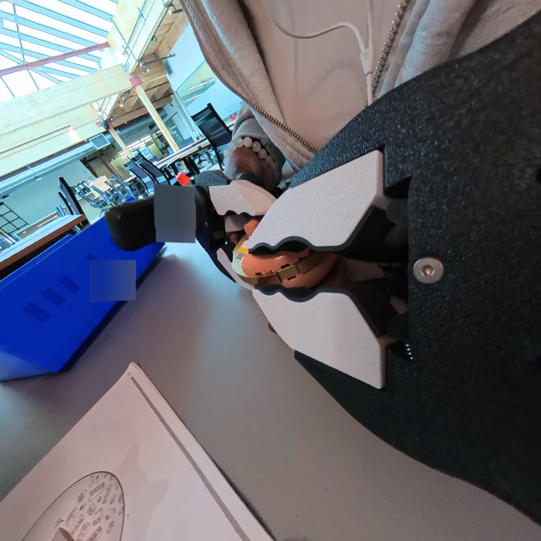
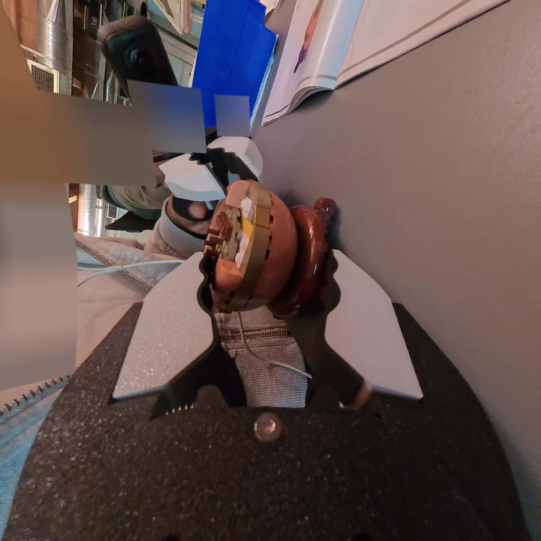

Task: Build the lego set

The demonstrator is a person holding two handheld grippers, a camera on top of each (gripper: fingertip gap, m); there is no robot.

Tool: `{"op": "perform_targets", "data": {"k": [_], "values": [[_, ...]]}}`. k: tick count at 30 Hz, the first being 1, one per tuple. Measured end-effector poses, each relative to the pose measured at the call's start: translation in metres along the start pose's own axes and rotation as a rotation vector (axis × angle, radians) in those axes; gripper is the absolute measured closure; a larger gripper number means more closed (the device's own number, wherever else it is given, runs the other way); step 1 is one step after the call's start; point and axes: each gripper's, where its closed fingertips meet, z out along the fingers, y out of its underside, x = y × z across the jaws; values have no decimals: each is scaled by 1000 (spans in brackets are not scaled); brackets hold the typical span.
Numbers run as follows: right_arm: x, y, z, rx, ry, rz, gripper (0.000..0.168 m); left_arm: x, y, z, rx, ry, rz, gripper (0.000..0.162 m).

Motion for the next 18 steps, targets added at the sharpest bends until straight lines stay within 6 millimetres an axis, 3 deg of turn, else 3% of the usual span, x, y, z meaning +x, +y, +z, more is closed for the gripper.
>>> {"op": "perform_targets", "data": {"k": [3,6,9,12,15,16,18], "values": [[1,-3,1,22,1,4,94,2,-5,-4,5,1,31,145],[2,-5,1,41,12,11,94,21,-17,-18,52,117,-67,141],[2,-5,1,49,16,10,94,5,-1,-20,15,8,-92,156],[2,-6,1,50,18,10,94,3,3,-21,14,21,-123,152],[2,-6,1,49,16,13,94,3,8,-15,-26,-7,-74,134],[2,-6,1,49,17,14,94,4,4,-16,-7,-22,-27,136],[2,-6,1,48,18,13,94,8,-5,-20,18,-44,72,157]]}}
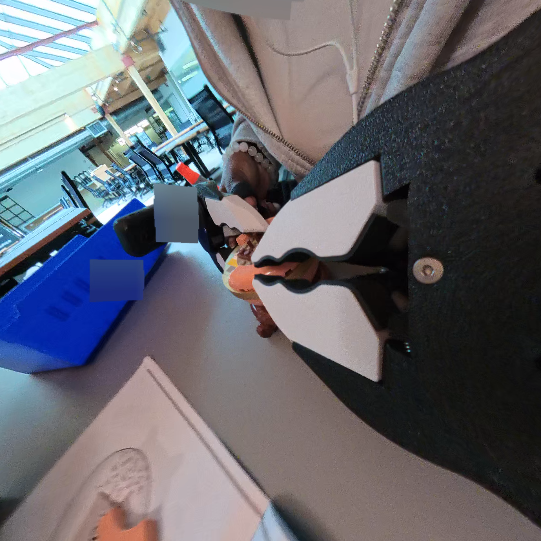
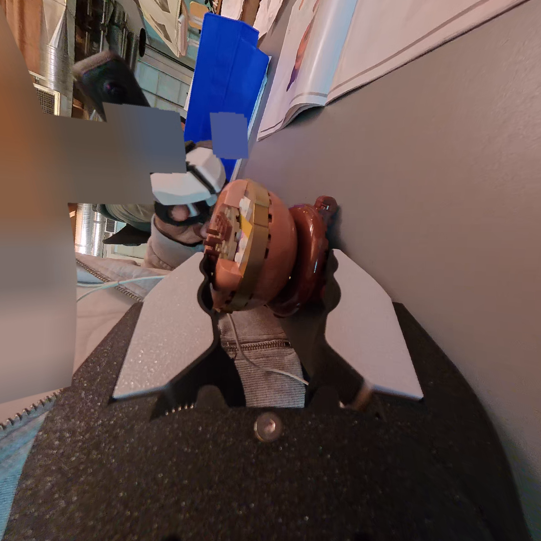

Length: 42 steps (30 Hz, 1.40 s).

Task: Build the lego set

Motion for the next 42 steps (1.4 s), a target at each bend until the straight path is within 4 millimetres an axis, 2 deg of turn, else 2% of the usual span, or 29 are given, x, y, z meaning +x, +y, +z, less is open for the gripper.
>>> {"op": "perform_targets", "data": {"k": [2,5,7,10,13,14,15,16,17,19,20,23,25,27,29,34,36,38,42], "values": [[0,0,0,-1,-1,0,94,3,3,1,-22,33,5,162],[0,0,0,-4,-2,1,94,14,-9,0,75,125,16,162],[0,0,1,-3,-2,3,94,16,-8,3,46,124,61,162],[0,0,1,-3,-1,5,94,15,6,11,-27,139,28,162],[0,0,1,-5,-3,6,94,-6,3,6,-23,10,84,162],[0,0,1,-2,-4,5,94,-21,18,5,-103,-72,120,162],[1,-2,-1,8,1,7,94,-30,43,6,-219,-100,139,162],[2,-3,-2,9,-1,15,94,-24,48,6,-190,-57,99,162],[2,-3,-2,10,-1,18,94,-21,37,0,-130,-45,76,161],[2,-4,-1,9,3,14,94,-27,-8,-23,53,-122,174,162],[2,-4,0,5,1,19,94,-19,-20,-28,78,-102,226,162],[2,-6,3,-16,1,10,94,11,-17,-14,-83,-48,543,162],[2,-6,3,-27,-1,6,94,19,-7,-2,-232,-39,692,162],[2,-6,3,-24,-3,3,94,16,4,6,-330,-30,753,162],[2,-6,3,-19,-4,2,94,8,13,10,-377,-43,767,162],[2,-7,4,-20,-10,-1,94,14,18,10,-315,14,737,162],[2,-6,4,-25,-11,-2,94,20,-1,3,-191,28,705,162],[2,-6,4,-30,-13,-2,94,10,-24,-4,-96,-50,683,162],[2,-7,4,-28,-12,-2,94,0,-23,7,-99,-94,675,162]]}}
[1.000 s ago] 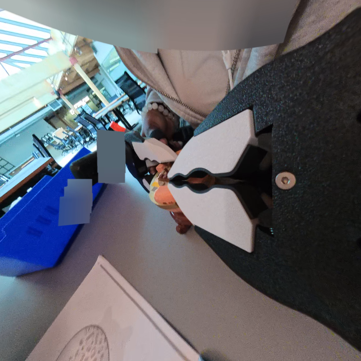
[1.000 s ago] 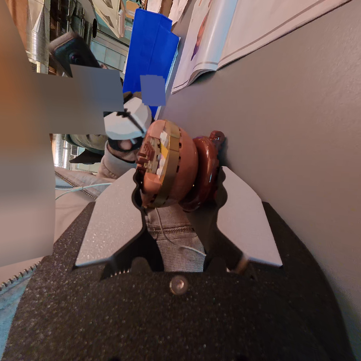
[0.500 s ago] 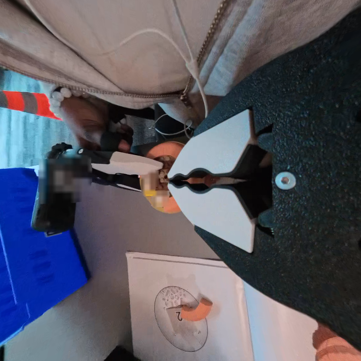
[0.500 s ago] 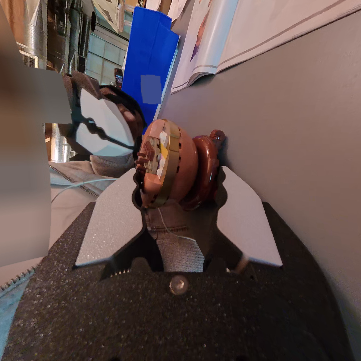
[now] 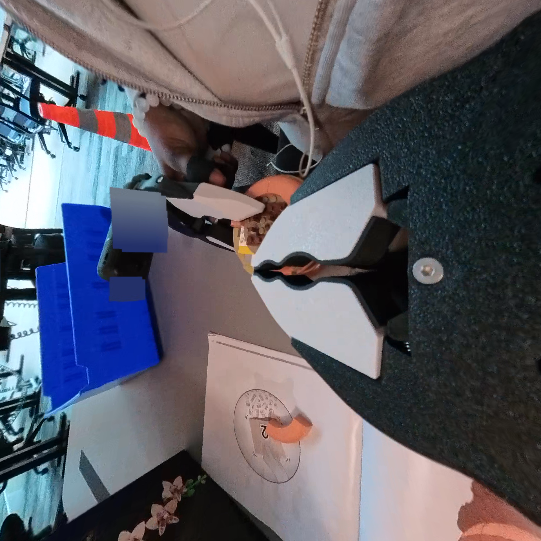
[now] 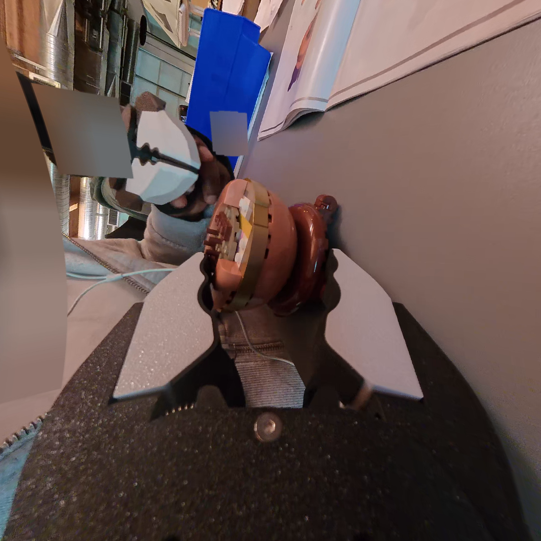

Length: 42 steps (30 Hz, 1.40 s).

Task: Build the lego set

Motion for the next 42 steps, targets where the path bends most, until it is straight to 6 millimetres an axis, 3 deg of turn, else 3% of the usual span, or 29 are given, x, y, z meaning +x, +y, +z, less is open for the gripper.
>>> {"op": "perform_targets", "data": {"k": [6,12,22,24,26,28,30,32,37,42], "values": [[0,-1,0,9,2,4,94,4,15,12,-47,6,1,162],[0,-1,0,8,0,15,95,12,14,16,-38,40,-35,162],[0,-1,1,-1,-4,13,95,6,8,11,-3,25,-118,162],[0,-1,1,0,-5,9,95,-4,-12,-1,101,18,-237,162],[0,-1,1,4,-4,7,94,-12,-13,-7,108,41,-378,162],[0,-1,1,0,-5,8,94,-1,1,-5,39,169,-589,113],[-1,0,1,-8,-9,7,94,6,6,-4,51,280,-830,110],[-1,2,1,-25,-16,2,94,4,17,-2,34,286,-943,118],[-5,4,1,-22,-36,-46,94,12,31,5,-40,339,-1066,125],[-11,3,2,-25,-34,-168,95,20,31,2,-55,399,-1086,124]]}}
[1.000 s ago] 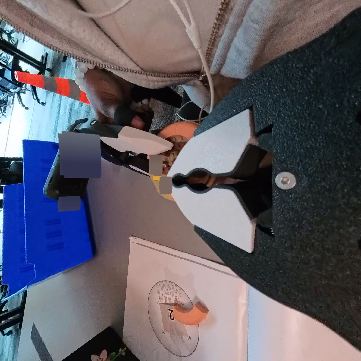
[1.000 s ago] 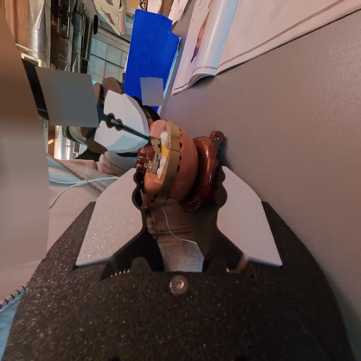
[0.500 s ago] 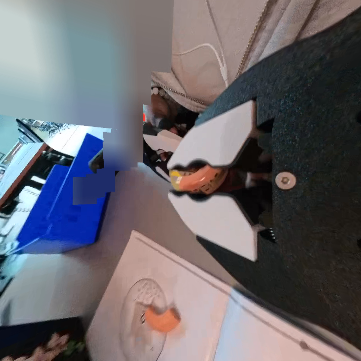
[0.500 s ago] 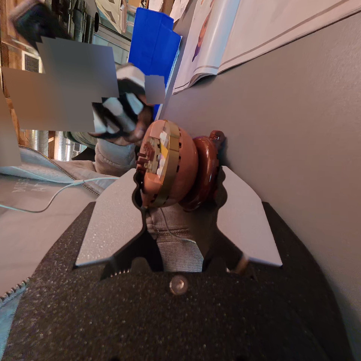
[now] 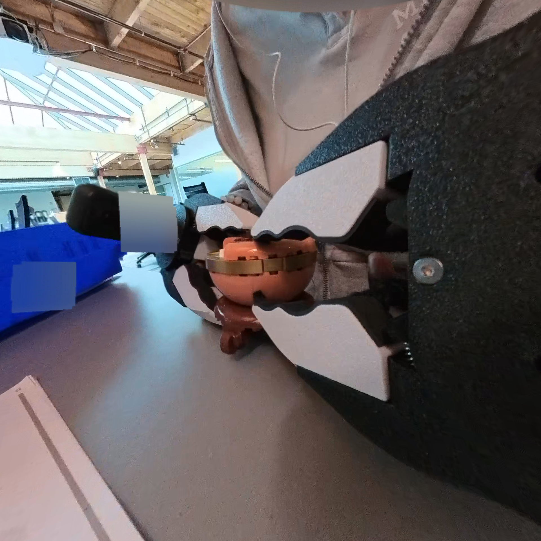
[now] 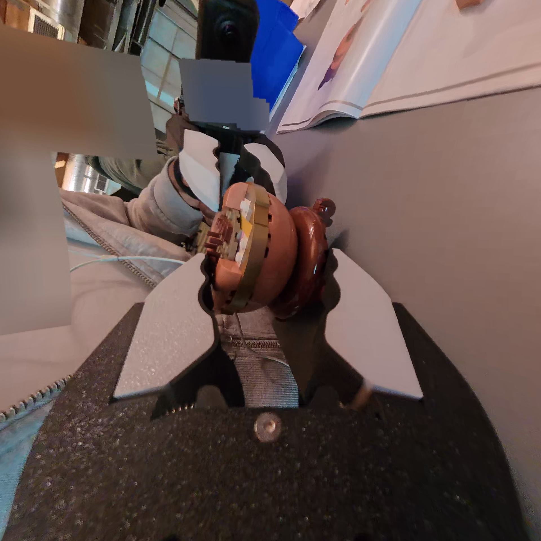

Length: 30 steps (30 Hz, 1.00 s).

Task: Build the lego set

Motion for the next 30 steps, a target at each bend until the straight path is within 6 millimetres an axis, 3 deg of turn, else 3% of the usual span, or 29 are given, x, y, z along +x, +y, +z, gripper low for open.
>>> {"op": "perform_targets", "data": {"k": [4,6,12,15,18,30], "values": [[1,1,0,-39,12,9,95,-1,-1,-4,31,-58,104,131],[0,3,1,-52,-9,37,96,3,-6,-7,81,-54,146,144],[3,0,2,-38,-13,68,95,3,-11,-11,113,-37,110,143],[7,-3,2,-10,-24,135,95,8,-9,-16,115,11,18,123],[8,-3,5,-31,-13,151,95,-6,1,-16,90,-59,-2,130],[9,-4,5,-33,1,168,95,-6,1,-19,182,-77,97,130]]}}
